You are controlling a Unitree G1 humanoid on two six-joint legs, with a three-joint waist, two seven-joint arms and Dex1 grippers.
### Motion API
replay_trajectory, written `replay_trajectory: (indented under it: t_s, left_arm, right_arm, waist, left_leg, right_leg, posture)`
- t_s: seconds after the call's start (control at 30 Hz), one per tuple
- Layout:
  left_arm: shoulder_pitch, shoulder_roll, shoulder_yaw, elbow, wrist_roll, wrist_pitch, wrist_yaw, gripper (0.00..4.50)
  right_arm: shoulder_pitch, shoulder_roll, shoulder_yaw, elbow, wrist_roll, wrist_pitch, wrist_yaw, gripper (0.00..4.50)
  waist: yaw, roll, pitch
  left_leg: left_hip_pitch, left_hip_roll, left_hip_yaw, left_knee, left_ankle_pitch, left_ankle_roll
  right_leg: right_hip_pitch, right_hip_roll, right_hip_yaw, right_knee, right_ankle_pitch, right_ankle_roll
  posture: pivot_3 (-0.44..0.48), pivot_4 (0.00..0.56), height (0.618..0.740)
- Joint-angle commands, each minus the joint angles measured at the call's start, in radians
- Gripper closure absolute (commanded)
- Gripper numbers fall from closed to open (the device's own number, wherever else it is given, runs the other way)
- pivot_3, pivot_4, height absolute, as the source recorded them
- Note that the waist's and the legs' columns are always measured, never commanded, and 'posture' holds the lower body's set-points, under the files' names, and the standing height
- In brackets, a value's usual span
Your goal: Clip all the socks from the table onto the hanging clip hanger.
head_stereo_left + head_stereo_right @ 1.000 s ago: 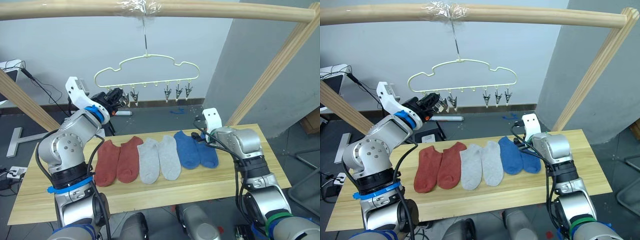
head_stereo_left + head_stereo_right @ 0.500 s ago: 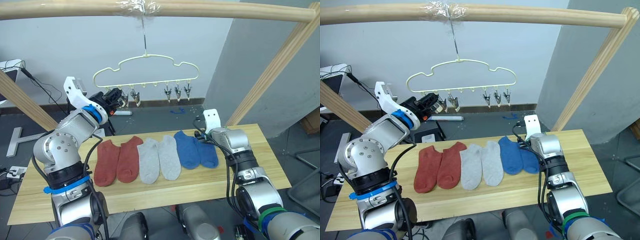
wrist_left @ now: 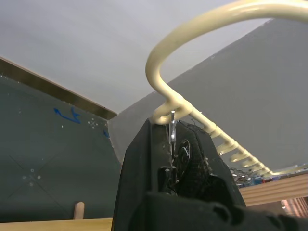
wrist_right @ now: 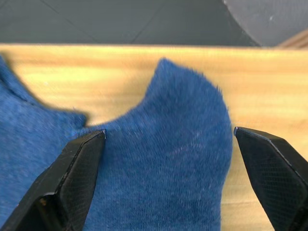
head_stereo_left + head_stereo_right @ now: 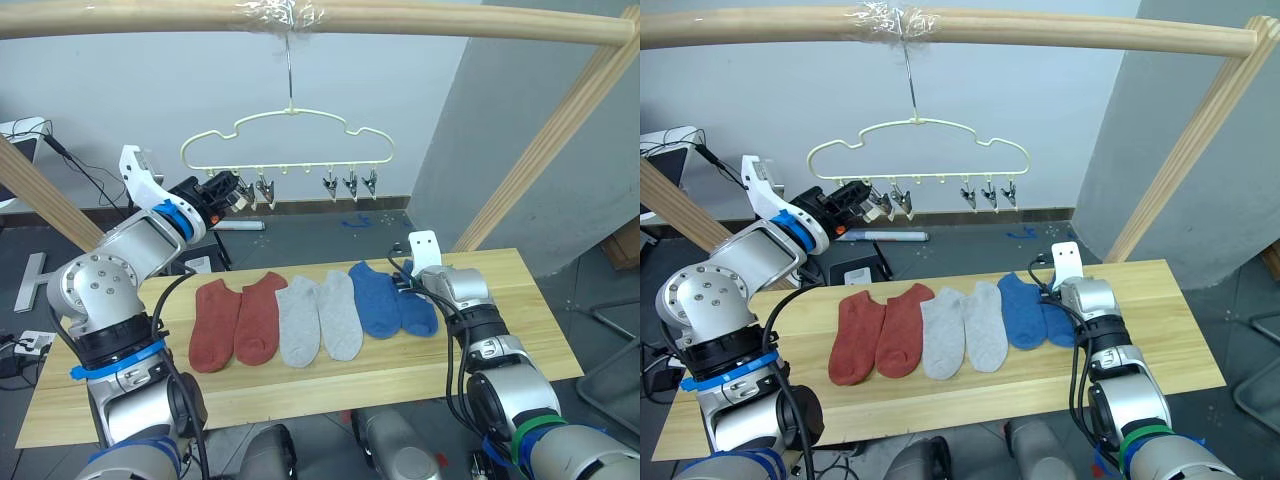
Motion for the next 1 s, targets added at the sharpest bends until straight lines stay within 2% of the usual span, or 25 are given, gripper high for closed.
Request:
replay_trajectory:
  t_s: [0.03, 0.23, 0.3, 0.7, 0.9, 1.0]
  left_arm:
    - [-0.032, 0.013, -0.002, -0.029, -0.038, -0.004, -0.012, 4.26]
    - [-0.036, 0.015, -0.007, -0.024, -0.037, -0.003, -0.015, 4.26]
    - [-0.038, 0.016, -0.008, -0.022, -0.036, -0.003, -0.016, 4.26]
    - [-0.041, 0.023, -0.009, -0.013, -0.039, -0.001, -0.022, 4.26]
    - [-0.037, 0.030, -0.001, 0.004, -0.051, 0.005, -0.030, 4.26]
    - [-0.035, 0.036, 0.006, 0.019, -0.060, 0.012, -0.036, 4.26]
  right_arm:
    - [-0.014, 0.008, -0.037, 0.048, -0.004, -0.030, -0.019, 0.00]
    - [-0.017, 0.021, -0.087, 0.106, 0.015, -0.056, -0.025, 0.00]
    - [-0.018, 0.022, -0.101, 0.113, 0.013, -0.057, -0.035, 0.38]
    - [-0.011, 0.024, -0.122, 0.106, 0.004, -0.054, -0.041, 4.46]
    - [0.002, 0.015, -0.077, 0.052, -0.017, -0.043, -0.010, 4.46]
    - [0.043, -0.014, -0.005, -0.083, -0.025, -0.034, 0.081, 4.46]
  waist:
    - [0.000, 0.000, 0.000]
    - [0.000, 0.000, -0.001]
    - [0.000, 0.000, -0.002]
    - [0.002, 0.000, -0.003]
    - [0.002, 0.000, -0.003]
    - [0.002, 0.000, -0.003]
  left_leg:
    - [0.000, 0.000, 0.000, 0.000, 0.000, 0.000]
    - [0.000, 0.000, 0.000, 0.001, 0.000, 0.000]
    - [0.000, 0.000, -0.001, 0.001, 0.000, 0.000]
    - [0.000, -0.001, -0.002, 0.002, 0.000, 0.000]
    - [0.000, 0.000, -0.003, 0.002, 0.000, -0.001]
    - [0.000, 0.000, -0.003, 0.001, 0.000, -0.001]
  right_leg:
    - [0.000, 0.000, 0.000, 0.000, 0.000, 0.000]
    - [0.001, 0.000, 0.000, 0.000, 0.000, 0.000]
    - [0.001, 0.000, 0.000, 0.000, 0.001, 0.001]
    - [0.002, 0.000, -0.002, 0.000, 0.001, 0.001]
    - [0.002, 0.000, -0.002, 0.000, 0.001, 0.001]
    - [0.002, 0.000, -0.003, 0.000, 0.001, 0.001]
  posture:
    - [-0.249, 0.189, 0.740]
    - [-0.248, 0.183, 0.740]
    - [-0.248, 0.183, 0.740]
    - [-0.252, 0.180, 0.740]
    - [-0.250, 0.182, 0.740]
    - [-0.256, 0.183, 0.740]
